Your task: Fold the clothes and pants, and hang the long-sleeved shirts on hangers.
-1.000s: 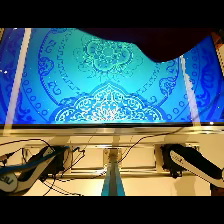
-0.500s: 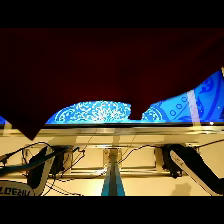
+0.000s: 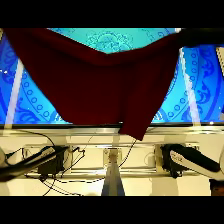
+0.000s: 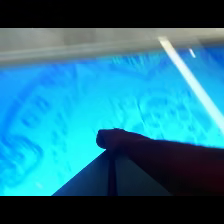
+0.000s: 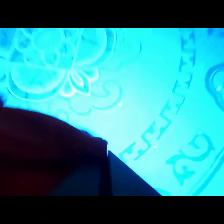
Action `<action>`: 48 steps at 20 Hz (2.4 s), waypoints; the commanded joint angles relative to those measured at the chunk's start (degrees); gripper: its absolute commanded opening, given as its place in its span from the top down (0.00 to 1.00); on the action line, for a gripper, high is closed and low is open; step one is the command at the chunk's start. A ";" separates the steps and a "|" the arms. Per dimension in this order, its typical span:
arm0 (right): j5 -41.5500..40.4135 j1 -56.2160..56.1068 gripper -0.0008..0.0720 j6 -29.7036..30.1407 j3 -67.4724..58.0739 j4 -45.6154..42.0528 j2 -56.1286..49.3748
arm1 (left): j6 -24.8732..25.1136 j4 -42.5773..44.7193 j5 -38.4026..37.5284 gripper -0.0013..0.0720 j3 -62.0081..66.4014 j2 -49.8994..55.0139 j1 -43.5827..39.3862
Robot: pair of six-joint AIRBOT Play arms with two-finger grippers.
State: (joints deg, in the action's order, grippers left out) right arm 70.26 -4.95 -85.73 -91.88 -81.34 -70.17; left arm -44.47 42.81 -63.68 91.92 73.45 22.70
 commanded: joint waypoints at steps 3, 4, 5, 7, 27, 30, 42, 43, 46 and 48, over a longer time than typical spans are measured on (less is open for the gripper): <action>-18.62 0.02 0.98 -0.09 4.74 0.20 -18.29 | -0.74 7.54 1.18 0.97 -0.83 20.41 -9.88; -22.34 0.02 0.98 -0.11 4.74 0.20 -20.46 | -1.75 7.39 3.13 0.97 -0.83 22.82 -10.32; -26.23 0.02 0.97 -0.11 4.74 0.17 -22.25 | -2.03 6.64 4.92 0.97 -0.81 24.41 -10.54; -33.07 0.07 0.98 -0.11 4.72 0.04 -23.96 | -2.03 3.21 9.25 0.97 -0.81 25.59 -10.51; 13.84 28.87 0.98 24.39 30.56 19.56 -13.42 | -4.79 -2.34 -12.87 0.97 -0.81 -1.70 11.69; -2.27 28.83 0.39 25.62 42.71 26.18 -13.46 | -9.53 -1.05 -18.67 0.97 -0.81 -3.41 13.88; -11.80 28.81 0.58 34.45 50.07 44.70 -16.98 | -17.55 17.05 -24.61 0.24 -7.21 -3.41 14.84; -11.21 28.81 0.77 34.49 50.07 44.70 -16.98 | -18.49 18.12 -25.07 0.24 -11.32 -3.41 15.30; -11.04 28.83 0.96 34.49 50.07 44.04 -16.96 | -20.74 18.67 -25.07 0.24 -26.45 -3.39 15.87; -11.02 28.83 0.96 34.49 50.07 43.52 -16.96 | -20.11 18.67 -22.97 0.24 -37.51 -3.39 15.87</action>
State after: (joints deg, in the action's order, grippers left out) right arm 58.35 23.83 -51.59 -41.85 -37.91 -87.11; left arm -63.37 59.40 -87.96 67.31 70.11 38.26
